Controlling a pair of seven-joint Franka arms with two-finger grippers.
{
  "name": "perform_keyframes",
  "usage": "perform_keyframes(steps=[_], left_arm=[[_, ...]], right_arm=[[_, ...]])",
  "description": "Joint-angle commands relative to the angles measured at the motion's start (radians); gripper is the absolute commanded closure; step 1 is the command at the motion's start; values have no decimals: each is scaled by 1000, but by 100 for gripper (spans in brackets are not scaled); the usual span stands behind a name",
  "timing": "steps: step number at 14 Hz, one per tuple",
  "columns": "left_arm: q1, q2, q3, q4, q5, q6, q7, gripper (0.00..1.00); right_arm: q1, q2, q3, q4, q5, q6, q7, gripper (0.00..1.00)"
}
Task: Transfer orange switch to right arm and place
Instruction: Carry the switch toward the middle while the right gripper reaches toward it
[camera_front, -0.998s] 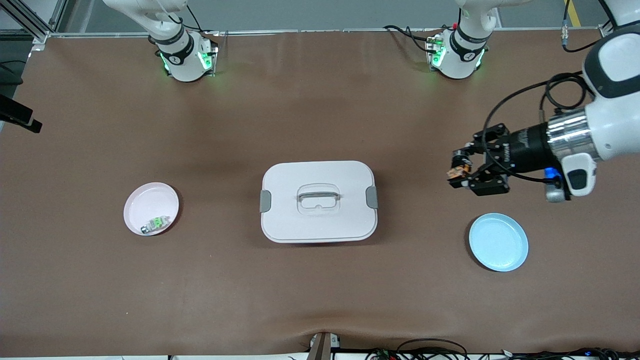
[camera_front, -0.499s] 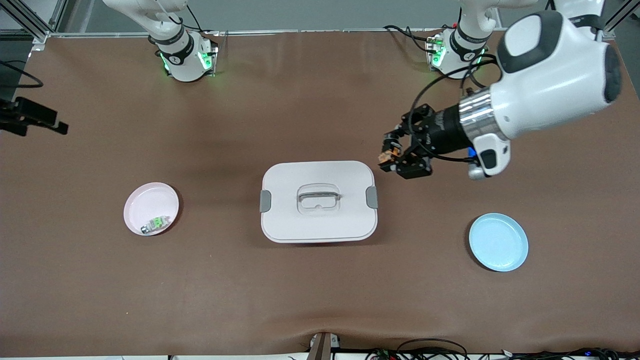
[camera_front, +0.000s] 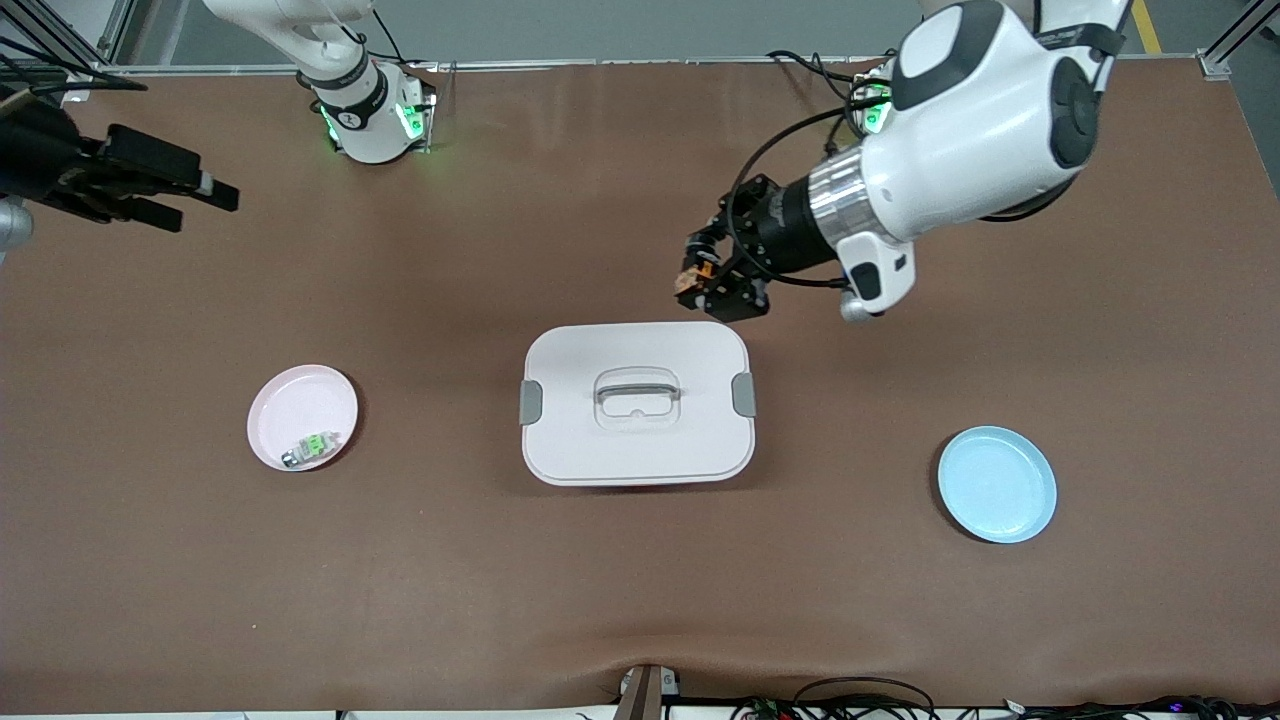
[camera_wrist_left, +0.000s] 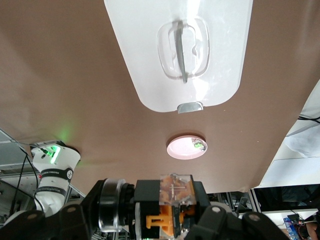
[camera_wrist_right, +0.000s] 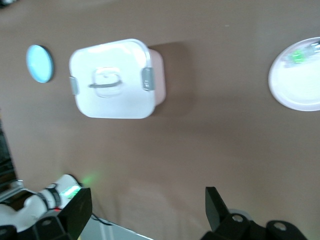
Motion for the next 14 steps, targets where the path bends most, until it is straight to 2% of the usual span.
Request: perform_keyframes(steps=[1, 3, 5, 10, 14], left_arm=[[-39, 11, 2, 5, 22, 46, -79, 80], [-76, 22, 2, 5, 28, 95, -128, 79], [-117, 36, 2, 5, 57, 149, -177, 78], [-206, 70, 4, 19, 163, 214, -344, 78], [-232, 74, 4, 24, 175, 214, -352, 78]], right_arm=[[72, -146, -3, -229, 51, 134, 27, 0], [135, -216, -3, -376, 91, 281, 30, 0], [176, -240, -3, -447, 140, 349, 31, 0], [283, -244, 6, -476, 167, 507, 152, 0], [371, -243, 9, -538, 195, 667, 168, 0]])
